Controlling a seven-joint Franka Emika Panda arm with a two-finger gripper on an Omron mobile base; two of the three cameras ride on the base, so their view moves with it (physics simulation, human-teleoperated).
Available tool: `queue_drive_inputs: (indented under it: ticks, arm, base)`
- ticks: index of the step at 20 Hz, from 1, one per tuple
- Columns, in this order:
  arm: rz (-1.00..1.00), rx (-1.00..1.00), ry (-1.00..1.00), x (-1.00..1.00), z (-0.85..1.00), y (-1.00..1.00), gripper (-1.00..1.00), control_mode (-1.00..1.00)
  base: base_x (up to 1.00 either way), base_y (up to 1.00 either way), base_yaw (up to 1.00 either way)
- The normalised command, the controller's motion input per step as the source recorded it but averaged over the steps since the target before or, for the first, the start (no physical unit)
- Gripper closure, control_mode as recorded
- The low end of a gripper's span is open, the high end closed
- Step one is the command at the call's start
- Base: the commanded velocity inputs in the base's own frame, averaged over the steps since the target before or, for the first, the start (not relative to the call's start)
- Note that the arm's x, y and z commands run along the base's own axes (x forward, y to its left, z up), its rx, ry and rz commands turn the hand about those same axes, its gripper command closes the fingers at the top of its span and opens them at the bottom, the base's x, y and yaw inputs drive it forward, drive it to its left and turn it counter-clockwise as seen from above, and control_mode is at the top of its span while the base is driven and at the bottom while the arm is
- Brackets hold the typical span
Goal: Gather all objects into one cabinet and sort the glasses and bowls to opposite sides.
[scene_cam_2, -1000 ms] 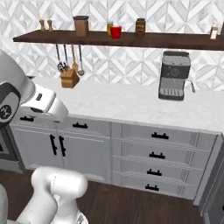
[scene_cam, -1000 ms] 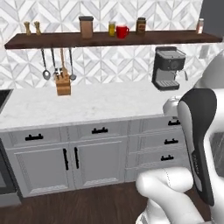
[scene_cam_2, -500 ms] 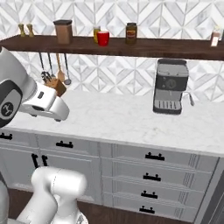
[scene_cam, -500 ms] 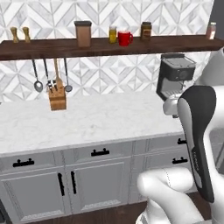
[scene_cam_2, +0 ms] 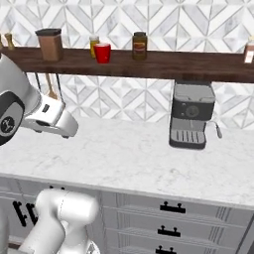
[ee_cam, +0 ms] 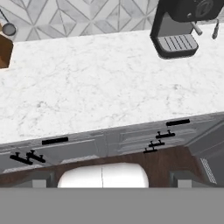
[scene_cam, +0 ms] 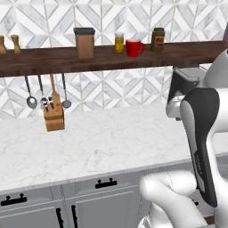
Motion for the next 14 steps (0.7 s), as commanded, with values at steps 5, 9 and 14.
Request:
queue_drive_inputs:
  ticks: [5,9,14]
  arm:
    - [0.0,0.0,0.0,0.0,0.0,0.0,-1.0,1.0]
    - [0.0,0.0,0.0,0.0,0.0,0.0,-1.0,1.0]
    - [0.0,0.0,0.0,0.0,0.0,0.0,-1.0,1.0]
  base:
    - [0.45,-0.17,0.0]
    - [0.49,-0.28,0.0]
    - [0.36,-0.46,0.0]
